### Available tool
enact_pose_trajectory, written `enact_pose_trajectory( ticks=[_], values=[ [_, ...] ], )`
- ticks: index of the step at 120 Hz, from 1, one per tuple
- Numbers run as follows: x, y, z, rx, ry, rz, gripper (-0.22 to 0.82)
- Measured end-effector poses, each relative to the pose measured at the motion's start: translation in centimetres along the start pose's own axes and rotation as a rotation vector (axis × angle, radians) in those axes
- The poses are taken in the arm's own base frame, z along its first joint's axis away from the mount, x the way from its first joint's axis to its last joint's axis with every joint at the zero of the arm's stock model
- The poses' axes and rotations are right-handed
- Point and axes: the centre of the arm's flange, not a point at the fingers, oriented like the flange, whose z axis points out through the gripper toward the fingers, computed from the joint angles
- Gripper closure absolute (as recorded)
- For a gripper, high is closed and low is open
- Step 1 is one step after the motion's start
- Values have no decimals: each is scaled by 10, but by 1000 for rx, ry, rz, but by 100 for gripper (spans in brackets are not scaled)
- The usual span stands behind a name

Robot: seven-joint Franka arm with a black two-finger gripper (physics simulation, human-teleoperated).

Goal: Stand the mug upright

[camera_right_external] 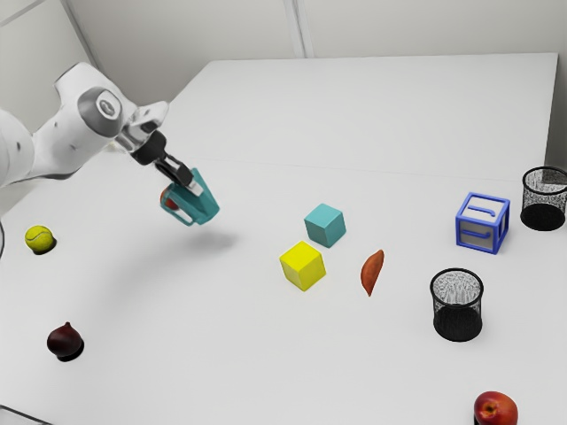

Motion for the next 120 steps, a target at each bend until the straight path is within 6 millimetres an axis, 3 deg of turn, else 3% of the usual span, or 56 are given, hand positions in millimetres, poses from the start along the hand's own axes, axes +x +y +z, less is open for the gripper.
enact_pose_trajectory(
  ticks=[9, 19, 26, 34, 41, 62, 90, 120],
  values=[
    [-6, 52, 1, 107, -131, 89, 78],
    [-33, 111, 22, 168, -212, 140, 78],
    [-57, 131, 33, 200, -229, 126, 78],
    [-83, 137, 54, 216, -231, 70, 78],
    [-93, 143, 65, 227, -204, 25, 78],
    [-86, 156, 73, 252, -66, -101, 78],
    [-94, 157, 88, 260, -7, -242, 78],
    [-96, 156, 92, 257, 18, -328, 29]
  ],
)
